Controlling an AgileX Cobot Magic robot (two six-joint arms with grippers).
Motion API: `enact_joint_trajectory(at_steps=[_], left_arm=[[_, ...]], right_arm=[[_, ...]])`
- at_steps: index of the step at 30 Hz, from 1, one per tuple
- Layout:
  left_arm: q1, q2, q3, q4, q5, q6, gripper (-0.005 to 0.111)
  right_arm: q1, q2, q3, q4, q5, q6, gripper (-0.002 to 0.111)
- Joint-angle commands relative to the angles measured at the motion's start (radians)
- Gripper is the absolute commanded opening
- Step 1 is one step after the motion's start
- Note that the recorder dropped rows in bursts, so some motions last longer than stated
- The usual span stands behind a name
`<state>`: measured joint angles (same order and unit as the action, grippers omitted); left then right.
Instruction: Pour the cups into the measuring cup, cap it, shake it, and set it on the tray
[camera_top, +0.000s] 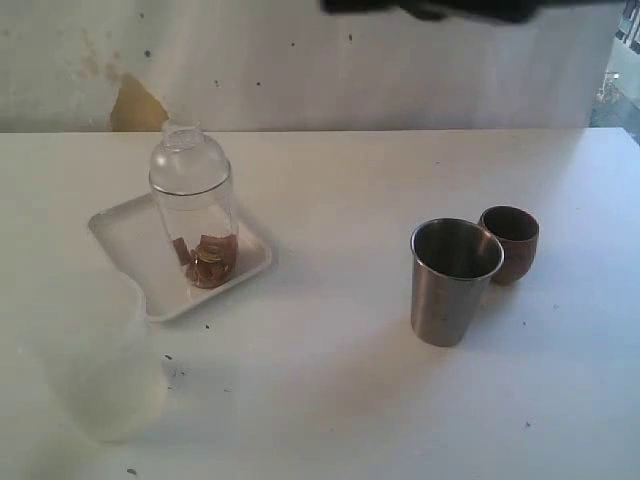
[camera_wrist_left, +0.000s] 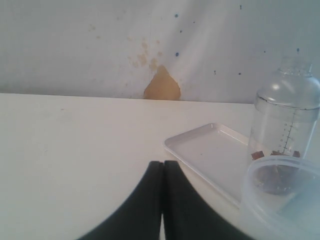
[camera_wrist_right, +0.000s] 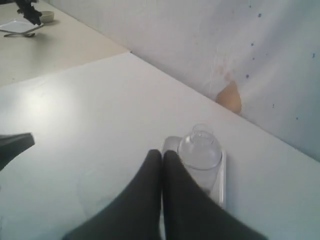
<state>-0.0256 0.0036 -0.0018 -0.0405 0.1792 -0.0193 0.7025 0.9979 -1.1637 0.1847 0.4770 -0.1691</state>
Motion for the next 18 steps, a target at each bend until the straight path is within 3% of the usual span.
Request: enact_joint_trajectory(at_steps=[1,6,18], left_arm=[[0.002,-0.004,0.002,-0.005,-0.007,-0.003,0.001],[0.002,-0.004,0.002,-0.005,-0.007,-0.003,0.001],[0.002,-0.004,0.002,-0.005,-0.007,-0.003,0.001]], right_arm=[[-0.005,-0.212,0.061,0.0,0.208,-0.01,0.0],[-0.005,-0.393,0.061,0.0,0.387,-0.01,0.0],[-0.005,-0.723,0.061,-0.001,0.399,-0.01,0.0]])
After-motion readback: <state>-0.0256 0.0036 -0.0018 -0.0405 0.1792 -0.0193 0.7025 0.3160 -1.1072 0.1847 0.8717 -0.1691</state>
